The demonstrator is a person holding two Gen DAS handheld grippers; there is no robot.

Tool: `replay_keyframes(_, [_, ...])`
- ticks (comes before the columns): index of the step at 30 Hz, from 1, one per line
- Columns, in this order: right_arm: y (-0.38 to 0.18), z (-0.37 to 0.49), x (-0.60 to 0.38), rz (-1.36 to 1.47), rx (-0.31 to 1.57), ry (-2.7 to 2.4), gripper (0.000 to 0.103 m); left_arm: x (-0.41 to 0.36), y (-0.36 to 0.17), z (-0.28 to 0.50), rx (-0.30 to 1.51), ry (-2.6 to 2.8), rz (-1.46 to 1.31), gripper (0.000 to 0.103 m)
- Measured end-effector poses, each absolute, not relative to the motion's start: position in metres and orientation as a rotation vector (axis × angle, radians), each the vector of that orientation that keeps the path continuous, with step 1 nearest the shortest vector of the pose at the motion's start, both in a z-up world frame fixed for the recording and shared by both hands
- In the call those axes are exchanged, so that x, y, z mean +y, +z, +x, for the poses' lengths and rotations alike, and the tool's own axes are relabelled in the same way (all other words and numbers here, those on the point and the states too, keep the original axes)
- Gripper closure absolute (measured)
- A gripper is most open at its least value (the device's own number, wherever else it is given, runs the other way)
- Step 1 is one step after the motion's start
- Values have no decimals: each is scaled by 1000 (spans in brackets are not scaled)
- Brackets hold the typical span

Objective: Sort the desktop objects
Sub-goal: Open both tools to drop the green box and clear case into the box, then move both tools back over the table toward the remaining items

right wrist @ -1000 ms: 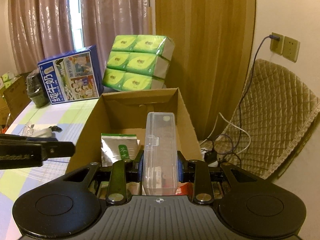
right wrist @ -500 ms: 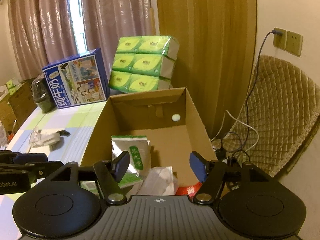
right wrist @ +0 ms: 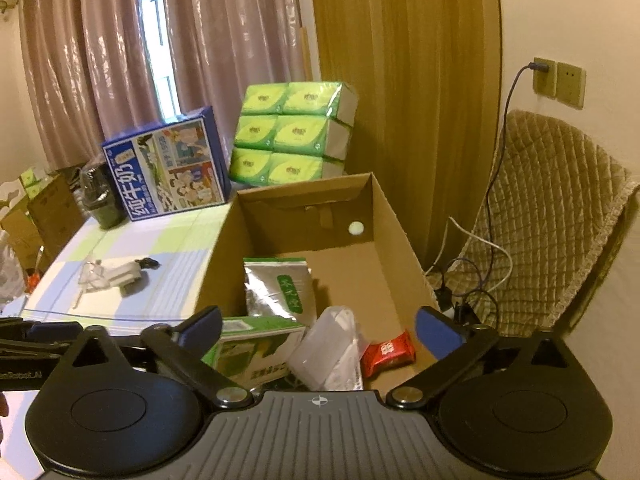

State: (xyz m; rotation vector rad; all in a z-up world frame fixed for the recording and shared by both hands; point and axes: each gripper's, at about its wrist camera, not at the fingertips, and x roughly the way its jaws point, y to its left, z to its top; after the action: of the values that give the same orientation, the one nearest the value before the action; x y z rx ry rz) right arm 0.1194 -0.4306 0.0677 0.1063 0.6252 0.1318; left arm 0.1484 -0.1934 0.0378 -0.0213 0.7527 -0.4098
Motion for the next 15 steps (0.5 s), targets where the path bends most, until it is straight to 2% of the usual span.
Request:
replay_keyframes(3, [74,104,-427,140,619,142,2,-178,45,136,734,-391,-20,21])
replay_keyframes(8, [85,83,-411,141,604,172,2,-149,54,115,710,-354,-20,8])
replay_keyframes(15, [100,63,-374,105,577,234,2,-103,64,88,672,-275,-17,1])
